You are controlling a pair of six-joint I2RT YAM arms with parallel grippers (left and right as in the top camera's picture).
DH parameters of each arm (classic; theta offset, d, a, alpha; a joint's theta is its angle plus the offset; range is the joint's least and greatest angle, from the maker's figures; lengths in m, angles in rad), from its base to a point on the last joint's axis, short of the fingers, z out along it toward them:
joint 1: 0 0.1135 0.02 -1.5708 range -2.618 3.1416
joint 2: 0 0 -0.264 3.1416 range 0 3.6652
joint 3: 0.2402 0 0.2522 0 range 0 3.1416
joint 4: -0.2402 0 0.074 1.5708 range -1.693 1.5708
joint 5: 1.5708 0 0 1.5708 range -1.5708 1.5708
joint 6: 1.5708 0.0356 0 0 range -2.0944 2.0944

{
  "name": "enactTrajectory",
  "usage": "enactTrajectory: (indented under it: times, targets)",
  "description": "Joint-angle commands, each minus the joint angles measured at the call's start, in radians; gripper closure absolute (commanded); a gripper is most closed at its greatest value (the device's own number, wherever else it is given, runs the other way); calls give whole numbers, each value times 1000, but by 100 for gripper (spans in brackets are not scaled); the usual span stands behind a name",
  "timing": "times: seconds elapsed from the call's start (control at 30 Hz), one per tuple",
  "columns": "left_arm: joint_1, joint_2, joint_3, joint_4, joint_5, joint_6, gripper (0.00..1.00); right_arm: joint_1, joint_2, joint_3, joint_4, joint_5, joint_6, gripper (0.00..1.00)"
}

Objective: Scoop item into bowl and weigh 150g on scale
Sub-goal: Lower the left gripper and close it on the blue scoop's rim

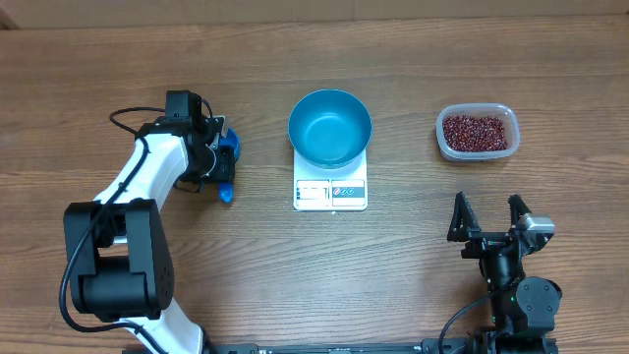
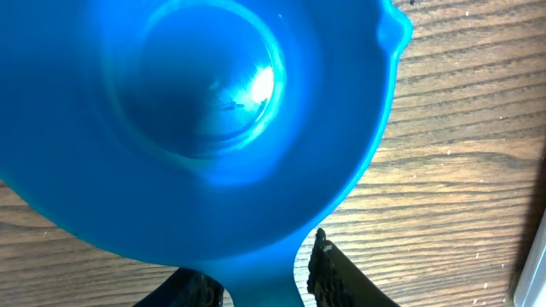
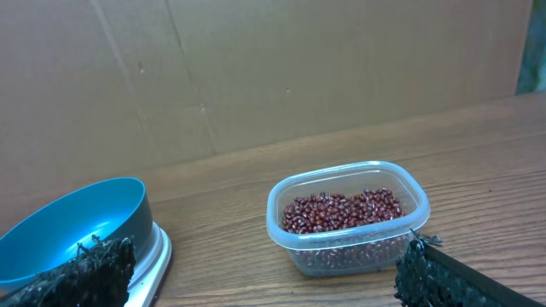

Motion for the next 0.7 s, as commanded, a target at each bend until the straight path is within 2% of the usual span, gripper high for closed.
enactTrajectory:
  times: [0.0,0.07,0.1,0.13,0.27,0.33,0.43,0.57,0.67]
  targets:
    - [-2,-31,19,5,2,-28,60,-2,-8,-11,6,12,-1,0]
    - [-2,-31,19,6,2,-27,31,-2,-8,-11,6,12,-1,0]
    - [-2,-31,19,6,2,-27,6,-2,-8,-11,6,12,-1,0]
    - [-2,-31,19,6,1,-27,0,-2,-8,-11,6,12,-1,0]
    - [-2,-31,19,5,1,-40,0,-3,-8,-11,6,12,-1,0]
    - [-2,-31,26,-8,-5,-93,9,-2,-8,-11,6,12,-1,0]
    - [-2,-33,58,-42,-54,-175,11,-3,-8,-11,6,12,-1,0]
    - [-3,-34,87,-48,-52,-205,13,-3,-8,-11,6,12,-1,0]
    - [-3,-33,86,-47,-52,-219,22,-3,-8,-11,6,13,-1,0]
